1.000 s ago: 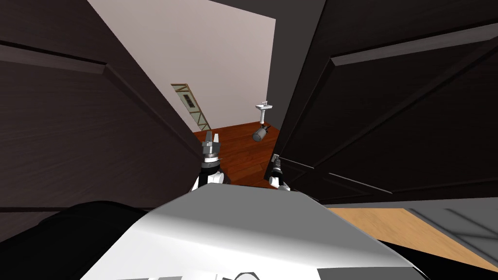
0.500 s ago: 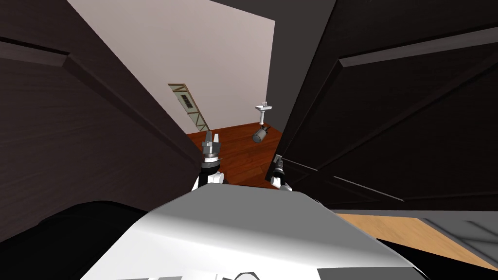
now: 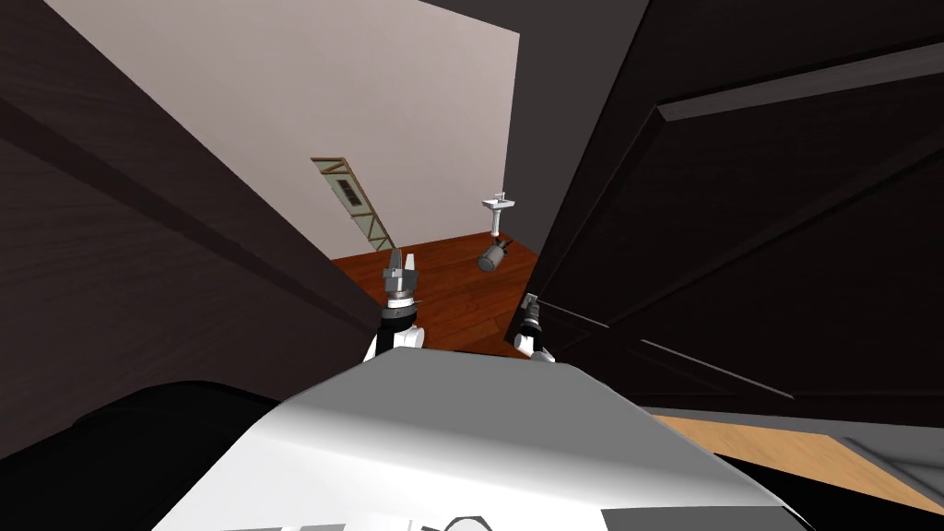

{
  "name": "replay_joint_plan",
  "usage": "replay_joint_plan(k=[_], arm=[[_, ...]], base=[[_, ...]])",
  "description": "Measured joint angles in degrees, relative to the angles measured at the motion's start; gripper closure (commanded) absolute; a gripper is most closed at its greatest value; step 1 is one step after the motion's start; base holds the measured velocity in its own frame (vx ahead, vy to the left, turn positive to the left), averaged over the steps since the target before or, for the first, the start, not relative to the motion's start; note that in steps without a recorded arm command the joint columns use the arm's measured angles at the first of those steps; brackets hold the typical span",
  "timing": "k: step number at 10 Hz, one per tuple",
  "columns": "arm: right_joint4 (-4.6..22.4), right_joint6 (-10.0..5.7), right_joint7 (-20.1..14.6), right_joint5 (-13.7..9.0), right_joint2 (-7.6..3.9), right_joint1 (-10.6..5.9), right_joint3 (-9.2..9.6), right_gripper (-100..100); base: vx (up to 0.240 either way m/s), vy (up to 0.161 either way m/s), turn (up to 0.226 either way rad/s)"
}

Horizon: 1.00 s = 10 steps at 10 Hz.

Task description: Push the door open

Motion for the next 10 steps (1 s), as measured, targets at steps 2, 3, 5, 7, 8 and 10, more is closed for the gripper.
replay_joint_plan(k=[2, 3, 5, 7, 8, 10], arm=[[-1.34, 0.64, 0.56, -0.37, -0.36, 0.4, -0.47, 100], [-0.93, 0.28, 0.79, -1.1, -0.16, 0.15, -1.22, 100], [-2.02, 0.76, 1.81, -1.97, -0.1, 0.72, -2.22, 100], [-1.21, -0.29, 2.6, -3.29, 0.62, 0.36, -3.67, 100], [-0.31, -0.93, 2.58, -3.89, 0.64, -0.08, -4.33, 100], [-2.6, -0.13, 3.53, -4.51, 0.73, 1.03, -4.93, 100]], base=[[0.092, 0.021, -0.039], [0.201, 0.05, -0.066], [0.141, 0.015, -0.059], [0.203, 0.021, -0.07], [0.085, 0.006, -0.027], [0.153, 0.005, -0.028]])
